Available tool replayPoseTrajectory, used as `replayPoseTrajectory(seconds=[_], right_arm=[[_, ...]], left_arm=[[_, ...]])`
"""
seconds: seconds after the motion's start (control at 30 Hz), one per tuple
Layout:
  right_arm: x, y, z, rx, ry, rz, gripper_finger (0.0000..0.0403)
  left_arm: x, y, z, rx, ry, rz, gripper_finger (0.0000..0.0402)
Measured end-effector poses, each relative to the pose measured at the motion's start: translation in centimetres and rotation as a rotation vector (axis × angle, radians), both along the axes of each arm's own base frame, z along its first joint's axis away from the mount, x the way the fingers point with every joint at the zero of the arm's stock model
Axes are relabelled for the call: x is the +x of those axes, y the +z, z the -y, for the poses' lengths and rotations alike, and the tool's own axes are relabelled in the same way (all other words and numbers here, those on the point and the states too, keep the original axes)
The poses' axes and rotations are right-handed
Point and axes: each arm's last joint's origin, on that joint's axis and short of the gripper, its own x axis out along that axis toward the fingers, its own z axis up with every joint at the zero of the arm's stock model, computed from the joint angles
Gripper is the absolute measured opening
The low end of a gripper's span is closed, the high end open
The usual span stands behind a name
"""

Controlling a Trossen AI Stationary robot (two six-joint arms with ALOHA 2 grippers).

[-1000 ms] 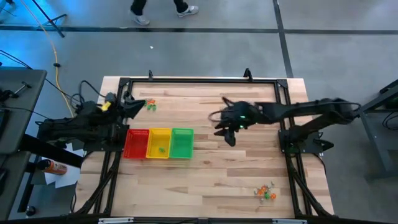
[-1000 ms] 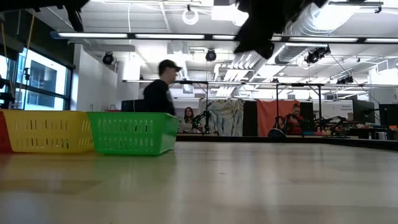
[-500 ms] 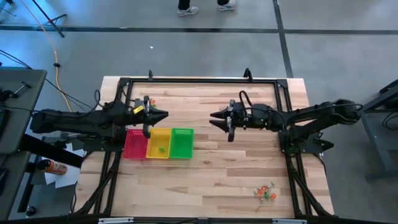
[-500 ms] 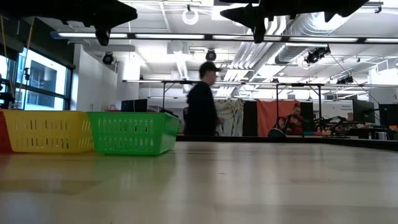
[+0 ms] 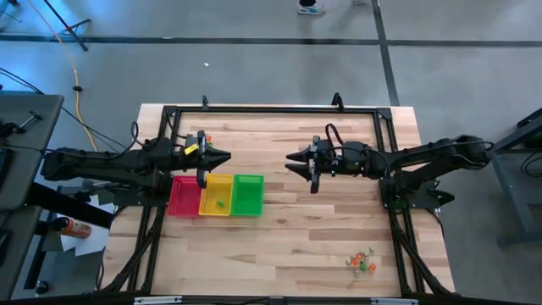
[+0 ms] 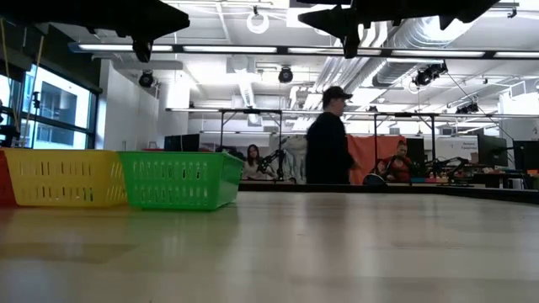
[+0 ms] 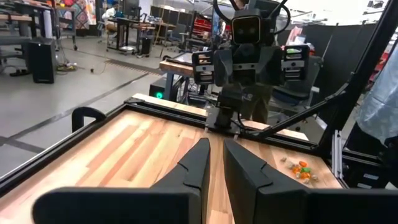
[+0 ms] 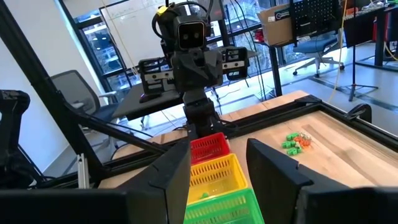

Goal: Sort Halloween decoration
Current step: Put the green skeleton toy into the yellow bin

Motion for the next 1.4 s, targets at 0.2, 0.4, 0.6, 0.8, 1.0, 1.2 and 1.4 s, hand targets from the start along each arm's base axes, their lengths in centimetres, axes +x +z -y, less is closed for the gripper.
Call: replayPoseTrajectory(seconds=[0.2, 0.4, 0.6, 0.8, 1.0, 1.2, 1.4], right_arm=[[0.0, 0.0, 0.0, 0.000, 0.000, -0.002, 0.0149], [0.0, -0.3, 0.0, -0.001, 0.000, -0.035, 0.0149], [0.0, -0.6, 0.0, -0.001, 0.000, -0.068, 0.0149], [0.0, -0.9, 0.0, 0.002, 0.000, -0.098, 0.0149], [0.0, -0.9, 0.0, 0.020, -0.002, -0.099, 0.0149], [-0.1, -1.1, 0.0, 0.023, -0.019, -0.112, 0.0149], [-0.1, -1.2, 0.1, 0.022, -0.025, -0.126, 0.0149]], left_arm=[[0.8, 0.6, -0.4, -0.094, 0.097, -0.216, 0.0048], [2.1, 3.0, -3.4, -0.139, 0.360, -0.686, 0.0101], [2.8, 1.5, -8.3, -0.292, 0.550, -1.035, 0.0156], [3.3, -3.2, -13.2, -0.551, 0.734, -1.207, 0.0177], [3.5, -7.3, -16.1, -0.737, 0.829, -1.314, 0.0175], [4.2, -9.9, -17.2, -0.813, 0.881, -1.337, 0.0174], [4.6, -11.7, -17.5, -0.857, 0.901, -1.370, 0.0172]])
